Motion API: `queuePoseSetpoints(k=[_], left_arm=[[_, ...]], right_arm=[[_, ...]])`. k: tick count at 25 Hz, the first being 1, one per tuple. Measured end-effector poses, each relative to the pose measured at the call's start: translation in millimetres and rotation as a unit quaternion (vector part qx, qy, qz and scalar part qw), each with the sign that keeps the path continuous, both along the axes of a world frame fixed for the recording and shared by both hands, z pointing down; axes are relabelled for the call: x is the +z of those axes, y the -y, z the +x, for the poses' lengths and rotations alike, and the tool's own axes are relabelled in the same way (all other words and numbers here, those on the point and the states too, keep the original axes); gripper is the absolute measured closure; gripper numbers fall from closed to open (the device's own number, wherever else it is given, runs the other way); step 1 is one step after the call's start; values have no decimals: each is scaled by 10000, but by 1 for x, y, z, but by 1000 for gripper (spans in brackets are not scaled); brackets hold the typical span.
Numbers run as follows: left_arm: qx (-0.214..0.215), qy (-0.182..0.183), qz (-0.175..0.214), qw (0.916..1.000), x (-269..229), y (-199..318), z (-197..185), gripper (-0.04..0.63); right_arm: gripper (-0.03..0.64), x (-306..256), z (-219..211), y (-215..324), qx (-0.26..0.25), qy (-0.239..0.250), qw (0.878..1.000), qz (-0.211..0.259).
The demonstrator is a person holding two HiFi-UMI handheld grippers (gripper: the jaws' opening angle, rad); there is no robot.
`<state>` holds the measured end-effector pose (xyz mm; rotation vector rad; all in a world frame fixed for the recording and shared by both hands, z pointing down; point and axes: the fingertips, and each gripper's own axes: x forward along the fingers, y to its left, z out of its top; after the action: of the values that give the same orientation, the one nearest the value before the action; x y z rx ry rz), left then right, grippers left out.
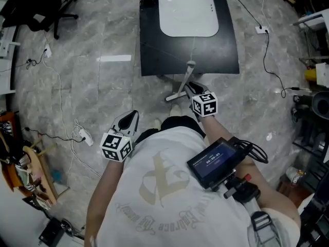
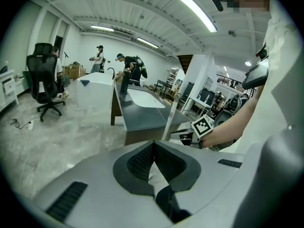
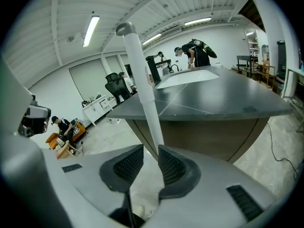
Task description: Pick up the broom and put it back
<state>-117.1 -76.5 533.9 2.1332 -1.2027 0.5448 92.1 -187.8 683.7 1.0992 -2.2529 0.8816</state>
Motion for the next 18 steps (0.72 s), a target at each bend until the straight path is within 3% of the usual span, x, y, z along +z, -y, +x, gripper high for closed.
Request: queuePoseSetpoints(k=[5, 18], left_arm=[[-290, 121, -25, 9995, -4, -12, -9, 583], [-990, 350, -173, 9943, -5, -33, -20, 583]], right_arm=[[466, 17, -1, 4, -107, -201, 9996, -185], [469, 56, -5, 26, -473, -447, 9964, -539]])
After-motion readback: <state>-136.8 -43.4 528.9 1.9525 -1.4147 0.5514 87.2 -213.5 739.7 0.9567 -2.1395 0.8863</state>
